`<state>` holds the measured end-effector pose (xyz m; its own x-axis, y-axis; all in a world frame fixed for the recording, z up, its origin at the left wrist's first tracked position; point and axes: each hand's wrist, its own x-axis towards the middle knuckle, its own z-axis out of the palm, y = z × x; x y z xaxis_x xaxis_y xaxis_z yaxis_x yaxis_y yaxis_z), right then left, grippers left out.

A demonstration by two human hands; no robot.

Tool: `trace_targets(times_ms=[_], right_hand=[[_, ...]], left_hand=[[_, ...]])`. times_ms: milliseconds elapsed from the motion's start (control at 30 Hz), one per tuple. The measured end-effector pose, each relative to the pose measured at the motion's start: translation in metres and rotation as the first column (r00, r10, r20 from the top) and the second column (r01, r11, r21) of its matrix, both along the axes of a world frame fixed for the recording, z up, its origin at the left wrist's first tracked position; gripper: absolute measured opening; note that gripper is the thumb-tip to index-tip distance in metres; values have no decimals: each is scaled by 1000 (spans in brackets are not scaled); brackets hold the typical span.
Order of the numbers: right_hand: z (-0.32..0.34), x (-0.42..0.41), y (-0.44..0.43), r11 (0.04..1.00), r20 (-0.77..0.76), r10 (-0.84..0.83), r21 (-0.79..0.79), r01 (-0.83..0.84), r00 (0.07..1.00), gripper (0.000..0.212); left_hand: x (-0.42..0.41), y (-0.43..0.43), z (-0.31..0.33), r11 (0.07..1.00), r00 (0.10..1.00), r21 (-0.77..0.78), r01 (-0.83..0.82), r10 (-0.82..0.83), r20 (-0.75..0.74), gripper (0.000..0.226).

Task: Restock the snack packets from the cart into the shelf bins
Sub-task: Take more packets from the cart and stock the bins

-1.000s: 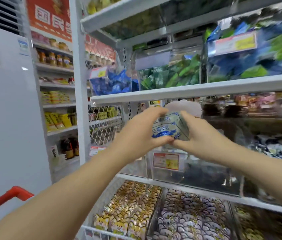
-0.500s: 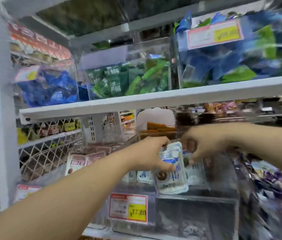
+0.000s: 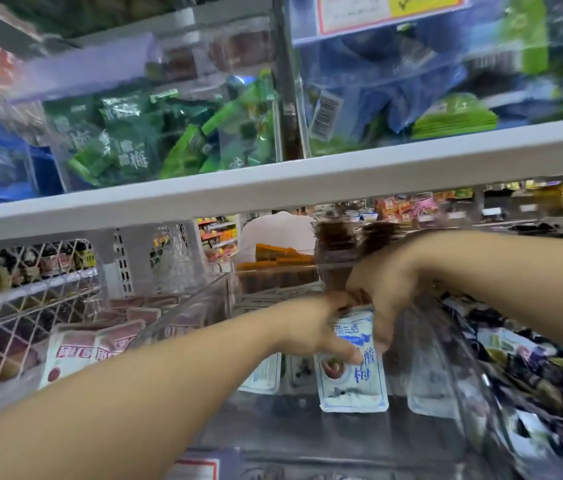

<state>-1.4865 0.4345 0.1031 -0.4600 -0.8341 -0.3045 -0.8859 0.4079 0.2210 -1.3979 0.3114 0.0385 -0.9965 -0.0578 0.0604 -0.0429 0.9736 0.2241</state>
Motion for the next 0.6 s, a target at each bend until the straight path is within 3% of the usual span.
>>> trace_targets(times_ms=[133,233,300,400,500,600], right_hand=[[-7,-5,-9,995,-47,-38,-92,33,998,42],[-11,-6,-12,994,-55,-37,-107,31,998,73],[-11,-6,-13,993,-42,-12,-116,7,999,71],[-13,-10,-15,991,-83,-70,-118,60,994,64],[-21,-15,-20,991,-110,-113,-86,104,988,85],[-21,-15,-21,990,-131,-123,-85,112,984,86]], left_hand=[[-8,3,-5,997,998,-74,20,-25,-61,89],[-6,1,-10,948,981,-316,-51,-12,-196,94],[-3,1,-17,934,970,-332,-134,55,-238,95],[1,4,-26,946,961,-214,-243,205,-184,104],[5,3,-20,924,923,1,-382,381,-59,107],[6,-5,-29,869,890,223,-441,393,232,72]])
